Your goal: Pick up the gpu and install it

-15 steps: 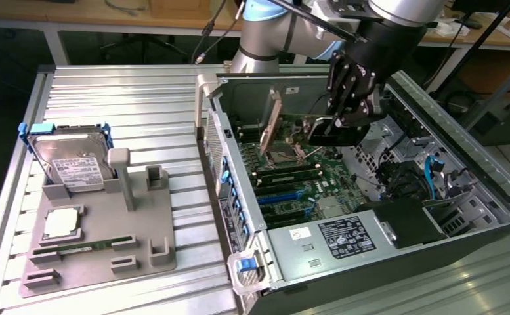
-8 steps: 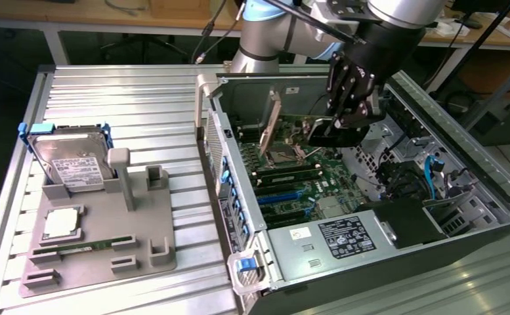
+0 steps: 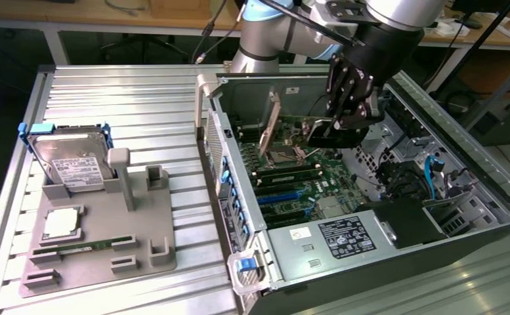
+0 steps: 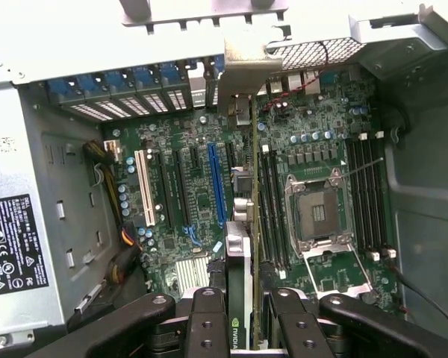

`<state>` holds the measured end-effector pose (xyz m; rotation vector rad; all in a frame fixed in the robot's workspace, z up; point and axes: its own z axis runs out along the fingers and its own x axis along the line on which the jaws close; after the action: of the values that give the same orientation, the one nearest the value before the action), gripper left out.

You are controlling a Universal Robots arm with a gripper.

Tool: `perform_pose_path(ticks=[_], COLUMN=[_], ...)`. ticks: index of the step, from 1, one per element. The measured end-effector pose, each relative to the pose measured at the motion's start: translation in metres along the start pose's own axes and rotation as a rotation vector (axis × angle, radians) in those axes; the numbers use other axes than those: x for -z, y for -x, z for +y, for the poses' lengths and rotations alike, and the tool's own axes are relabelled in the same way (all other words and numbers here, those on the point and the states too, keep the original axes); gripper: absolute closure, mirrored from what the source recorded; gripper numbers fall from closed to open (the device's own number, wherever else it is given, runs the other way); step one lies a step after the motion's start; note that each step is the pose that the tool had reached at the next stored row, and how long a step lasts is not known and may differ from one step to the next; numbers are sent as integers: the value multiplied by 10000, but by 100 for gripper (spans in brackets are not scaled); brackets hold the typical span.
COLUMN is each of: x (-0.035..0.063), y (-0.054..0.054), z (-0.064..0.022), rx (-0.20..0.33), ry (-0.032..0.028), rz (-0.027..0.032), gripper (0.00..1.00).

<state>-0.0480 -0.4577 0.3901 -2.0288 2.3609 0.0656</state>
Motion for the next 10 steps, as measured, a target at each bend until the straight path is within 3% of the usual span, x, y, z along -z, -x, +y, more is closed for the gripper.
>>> perform_pose_path(ticks=[10], x=[-29], y=[-1], z=[-1], rx=[-57], ry=[-3], rz=[-1], gripper=[73])
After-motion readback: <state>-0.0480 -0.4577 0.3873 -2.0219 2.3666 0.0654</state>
